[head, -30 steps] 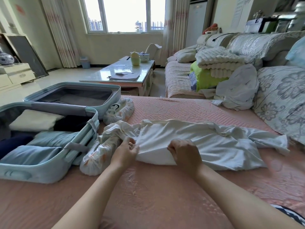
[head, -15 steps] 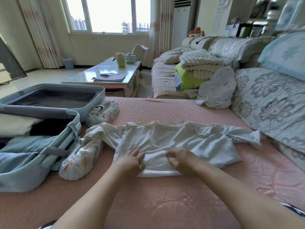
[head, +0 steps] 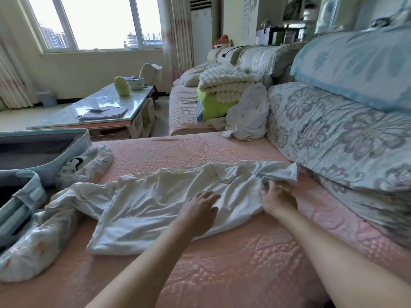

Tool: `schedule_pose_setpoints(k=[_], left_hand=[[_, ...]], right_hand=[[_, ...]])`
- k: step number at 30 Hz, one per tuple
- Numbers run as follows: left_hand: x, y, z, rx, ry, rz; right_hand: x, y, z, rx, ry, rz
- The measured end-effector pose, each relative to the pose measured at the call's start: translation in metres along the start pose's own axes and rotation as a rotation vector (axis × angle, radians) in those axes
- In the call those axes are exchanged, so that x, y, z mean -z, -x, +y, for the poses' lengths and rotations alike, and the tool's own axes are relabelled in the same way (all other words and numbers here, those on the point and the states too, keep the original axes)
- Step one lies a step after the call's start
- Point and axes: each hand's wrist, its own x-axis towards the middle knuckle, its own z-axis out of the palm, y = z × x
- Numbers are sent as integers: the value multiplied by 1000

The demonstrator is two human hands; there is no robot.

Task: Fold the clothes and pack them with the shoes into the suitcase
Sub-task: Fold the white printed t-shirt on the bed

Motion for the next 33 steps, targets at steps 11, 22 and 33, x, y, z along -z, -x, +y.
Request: schedule_pose_setpoints(k=[11,22,33], left_hand=[[-40,-33,40,-136,-80,-339],[-9,-85,-19,100,19,158],[-10,-165,-93,336,-99,149]], right_hand=[[35,-2,41,254,370,-170],[0,-41,-37,637,324,20],[-31,-150,-48,72,-628,294]])
